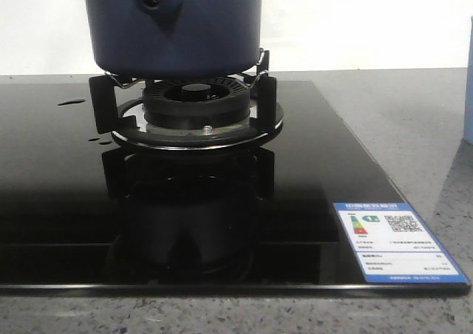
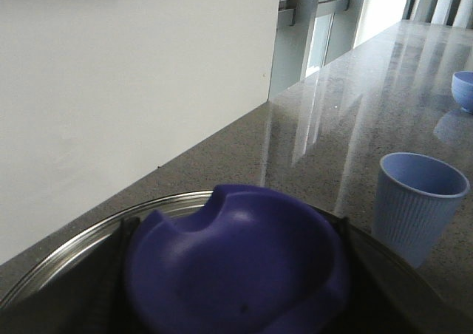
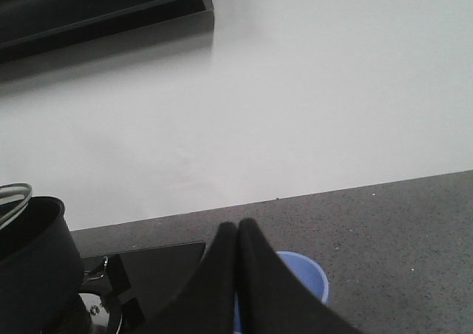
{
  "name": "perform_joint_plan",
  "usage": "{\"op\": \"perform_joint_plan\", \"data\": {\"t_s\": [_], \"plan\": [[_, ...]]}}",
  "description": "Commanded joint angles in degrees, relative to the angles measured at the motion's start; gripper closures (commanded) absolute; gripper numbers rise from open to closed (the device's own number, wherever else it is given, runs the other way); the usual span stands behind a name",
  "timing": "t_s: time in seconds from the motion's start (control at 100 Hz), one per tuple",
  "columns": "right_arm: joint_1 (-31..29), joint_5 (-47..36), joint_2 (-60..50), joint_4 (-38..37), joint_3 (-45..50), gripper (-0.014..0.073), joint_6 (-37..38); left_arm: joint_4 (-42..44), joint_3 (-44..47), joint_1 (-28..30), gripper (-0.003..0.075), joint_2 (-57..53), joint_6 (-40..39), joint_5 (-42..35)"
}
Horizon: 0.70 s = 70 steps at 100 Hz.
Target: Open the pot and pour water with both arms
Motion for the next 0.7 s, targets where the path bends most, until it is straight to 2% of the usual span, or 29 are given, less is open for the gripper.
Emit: {"op": "perform_joint_plan", "data": {"t_s": [0.0,0.69], "plan": [[-0.3,-4.4,0.4,0.1,-2.1,0.0664,-0.1,-5.9,-2.5,-0.9,0.0471,-2.1,1.7,2.6],[-0.3,-3.5,0.4,0.1,-2.1,0.0664,-0.1,-5.2,-2.5,-3.8,0.0471,-2.1,4.1,-4.0]]}}
